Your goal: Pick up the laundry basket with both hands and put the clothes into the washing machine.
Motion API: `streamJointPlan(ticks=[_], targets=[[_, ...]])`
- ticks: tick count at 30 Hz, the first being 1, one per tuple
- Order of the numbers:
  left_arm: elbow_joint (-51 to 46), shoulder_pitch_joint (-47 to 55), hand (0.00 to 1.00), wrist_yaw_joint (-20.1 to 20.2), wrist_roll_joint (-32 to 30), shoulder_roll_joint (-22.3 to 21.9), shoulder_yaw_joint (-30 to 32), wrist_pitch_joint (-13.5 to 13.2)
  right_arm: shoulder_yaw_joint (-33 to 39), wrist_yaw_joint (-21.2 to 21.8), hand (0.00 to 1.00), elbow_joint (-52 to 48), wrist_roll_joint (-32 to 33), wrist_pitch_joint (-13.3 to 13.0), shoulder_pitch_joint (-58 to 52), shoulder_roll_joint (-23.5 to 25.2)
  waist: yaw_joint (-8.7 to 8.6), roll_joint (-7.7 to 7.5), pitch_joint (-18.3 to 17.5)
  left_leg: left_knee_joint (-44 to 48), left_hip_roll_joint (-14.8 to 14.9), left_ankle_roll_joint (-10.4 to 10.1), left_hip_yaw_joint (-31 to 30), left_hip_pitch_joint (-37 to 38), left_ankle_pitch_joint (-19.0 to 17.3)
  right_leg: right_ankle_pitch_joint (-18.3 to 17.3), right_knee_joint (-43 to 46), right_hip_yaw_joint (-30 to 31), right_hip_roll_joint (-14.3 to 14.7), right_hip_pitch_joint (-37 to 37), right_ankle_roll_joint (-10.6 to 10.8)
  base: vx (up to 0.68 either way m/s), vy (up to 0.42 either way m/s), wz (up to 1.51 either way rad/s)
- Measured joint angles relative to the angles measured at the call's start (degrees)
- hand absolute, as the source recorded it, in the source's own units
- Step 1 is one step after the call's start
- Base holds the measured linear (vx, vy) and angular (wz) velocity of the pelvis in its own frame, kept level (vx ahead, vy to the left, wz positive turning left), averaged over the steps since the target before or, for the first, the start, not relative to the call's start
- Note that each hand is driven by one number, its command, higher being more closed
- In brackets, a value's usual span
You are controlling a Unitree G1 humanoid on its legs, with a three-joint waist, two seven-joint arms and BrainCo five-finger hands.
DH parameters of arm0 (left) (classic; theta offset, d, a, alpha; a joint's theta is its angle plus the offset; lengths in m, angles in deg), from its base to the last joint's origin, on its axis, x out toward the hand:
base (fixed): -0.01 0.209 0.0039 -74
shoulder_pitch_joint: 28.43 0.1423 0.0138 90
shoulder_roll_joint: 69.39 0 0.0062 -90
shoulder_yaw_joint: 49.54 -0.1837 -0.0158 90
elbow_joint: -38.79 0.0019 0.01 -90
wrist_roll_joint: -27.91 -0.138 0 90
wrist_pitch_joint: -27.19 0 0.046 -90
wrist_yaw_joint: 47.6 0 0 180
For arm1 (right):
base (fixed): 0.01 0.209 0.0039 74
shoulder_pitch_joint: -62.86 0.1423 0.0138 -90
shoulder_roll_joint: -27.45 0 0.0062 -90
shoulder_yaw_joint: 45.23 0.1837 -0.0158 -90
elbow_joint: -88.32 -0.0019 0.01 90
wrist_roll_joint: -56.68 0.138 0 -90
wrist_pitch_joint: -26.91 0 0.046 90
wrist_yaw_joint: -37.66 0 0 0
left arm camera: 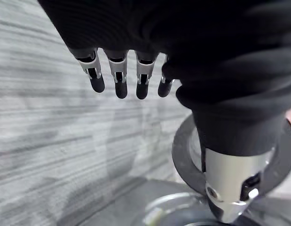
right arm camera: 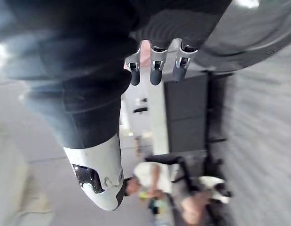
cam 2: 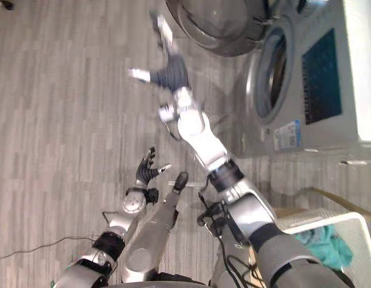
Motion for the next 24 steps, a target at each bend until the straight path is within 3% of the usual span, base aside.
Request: streamJointPlan(ticks=[7,9,10,14,15,20,24], targets=[[8.6,-13.4,0.00,-2.1,-3.5,7.8,3.3,1.4,1.7,5.7,0.00,-3.7,-8.3,-0.2,-19.9,-3.7,-5.96,-2.87,1.0,-1.6,3.1,0.7,8.8,0.3,0.5,6.2,-5.4,9.0,4.2,-3.7,-0.5,-0.09,0.017,-0.80],[12.0,-17.0,0.00,-2.2,-4.4,12.3,4.9,1.8,4.3,6.7,0.00,-3.5,-10.3,-0.2,-23.9,-5.1,-7.97,-4.05,1.5,-2.0,3.8,0.9,11.2,0.3,0.5,7.2,-6.7,11.3,5.2,-4.8,-0.1,-0.09,0.004,-0.72],[15.3,-20.4,0.00,-2.2,-4.4,16.8,5.1,2.3,6.2,7.0,0.00,-3.2,-11.9,-0.2,-26.6,-6.0,-9.25,-5.07,2.0,-2.0,4.4,0.9,12.7,0.2,0.5,8.4,-7.7,12.8,6.0,-5.3,-0.2,-0.07,0.001,-0.65],[21.1,-26.7,0.00,-2.2,-4.4,24.9,6.5,2.6,11.1,7.6,0.00,-1.9,-13.3,-0.9,-31.7,-8.1,-11.77,-6.61,2.2,-1.9,5.0,1.2,15.6,-0.6,0.3,10.4,-10.0,15.5,7.4,-6.7,-0.1,-0.03,0.008,-0.50],[22.8,-28.4,0.00,-2.2,-4.4,28.2,7.3,3.0,11.7,8.4,0.00,-1.8,-13.3,-2.1,-32.1,-8.1,-12.70,-7.27,2.2,-1.7,5.6,1.5,16.9,-1.0,0.1,11.5,-10.7,16.5,7.9,-7.3,-0.3,0.00,0.008,-0.54],[24.4,-35.0,0.00,-2.0,-4.3,33.5,9.6,4.7,12.8,8.8,0.00,-3.5,-12.7,-2.6,-35.4,-6.6,-13.43,-7.50,2.2,0.6,6.6,2.7,19.3,-3.7,-1.3,14.3,-14.0,19.0,9.4,-8.7,-0.2,0.03,0.011,-0.33],[22.8,-36.1,0.00,-2.0,-4.3,36.6,14.2,5.3,15.4,8.9,0.00,-13.0,-12.1,-2.8,-39.7,-4.5,-13.46,-7.73,2.3,5.6,8.3,3.0,21.4,-6.7,-4.4,16.5,-17.0,20.9,10.7,-9.0,0.6,0.04,0.016,-0.29]])
